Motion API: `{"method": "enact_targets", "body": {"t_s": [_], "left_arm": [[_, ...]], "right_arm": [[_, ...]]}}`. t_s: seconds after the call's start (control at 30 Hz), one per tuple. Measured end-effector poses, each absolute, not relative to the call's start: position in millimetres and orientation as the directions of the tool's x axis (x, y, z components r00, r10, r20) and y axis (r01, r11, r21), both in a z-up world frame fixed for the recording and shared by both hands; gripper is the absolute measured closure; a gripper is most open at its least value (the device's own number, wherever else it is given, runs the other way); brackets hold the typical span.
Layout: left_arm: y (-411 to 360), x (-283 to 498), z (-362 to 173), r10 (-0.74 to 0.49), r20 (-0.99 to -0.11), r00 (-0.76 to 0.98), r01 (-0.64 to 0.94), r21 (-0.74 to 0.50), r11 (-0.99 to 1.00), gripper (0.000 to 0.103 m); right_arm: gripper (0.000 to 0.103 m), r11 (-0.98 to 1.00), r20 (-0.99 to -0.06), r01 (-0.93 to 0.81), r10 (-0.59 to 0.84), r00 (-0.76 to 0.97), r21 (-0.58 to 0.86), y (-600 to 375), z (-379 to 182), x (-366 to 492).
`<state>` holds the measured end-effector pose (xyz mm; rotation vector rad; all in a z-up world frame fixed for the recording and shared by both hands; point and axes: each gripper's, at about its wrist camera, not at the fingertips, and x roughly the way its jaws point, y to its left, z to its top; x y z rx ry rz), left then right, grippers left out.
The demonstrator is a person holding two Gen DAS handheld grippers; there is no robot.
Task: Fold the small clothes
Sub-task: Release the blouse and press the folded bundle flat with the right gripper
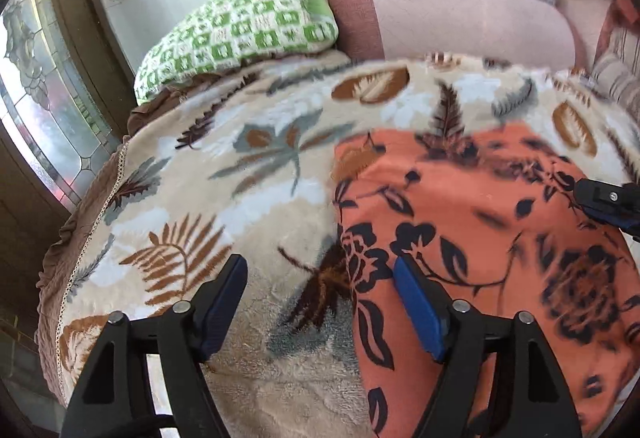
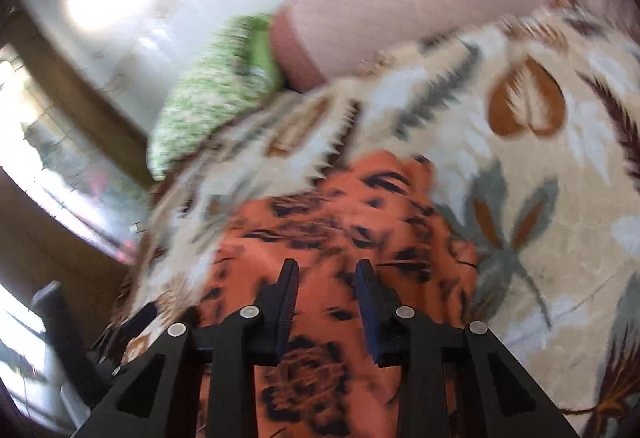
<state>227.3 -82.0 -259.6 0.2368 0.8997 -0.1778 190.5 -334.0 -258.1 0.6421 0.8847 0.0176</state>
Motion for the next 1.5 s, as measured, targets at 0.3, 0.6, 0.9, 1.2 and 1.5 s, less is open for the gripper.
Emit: {"method": "enact_targets", "body": {"t_s": [0.3,0.6,0.9,1.2,1.5], "left_arm": [[-76.5,222.2,-256.0,-0.089,-0.801,0.591,0.269,0.093,0.959,0.023],[-63.2,168.1,-234.3,-0.100,-0.777,0.622,0.298,0.116,0.947,0.023],[-80.5,139.5,-263.1,-0.004,-0.732,0.681,0.332,0.305,0.893,0.022],[-67.2,124.5,-237.4,-0.010,-0.741,0.672,0.283,0.244,0.928,0.022],[-33.8,101.4,-163.3,-0.038,-0.673,0.738,0.181,0.143,0.973,0.019]], "right_arm": [[0.073,0.768,-0.724,0.271,0.335,0.603,0.580,-353.4,-283.9,193.1],[0.073,0.835,-0.691,0.128,0.346,0.634,0.535,-338.4,-234.7,132.7],[0.072,0.901,-0.804,0.091,0.329,0.494,0.425,-288.0,-281.6,98.9],[0.072,0.906,-0.794,0.086,0.315,0.520,0.415,-291.0,-272.7,88.5],[0.072,0.916,-0.751,0.081,0.269,0.603,0.392,-286.8,-235.5,51.4]]}}
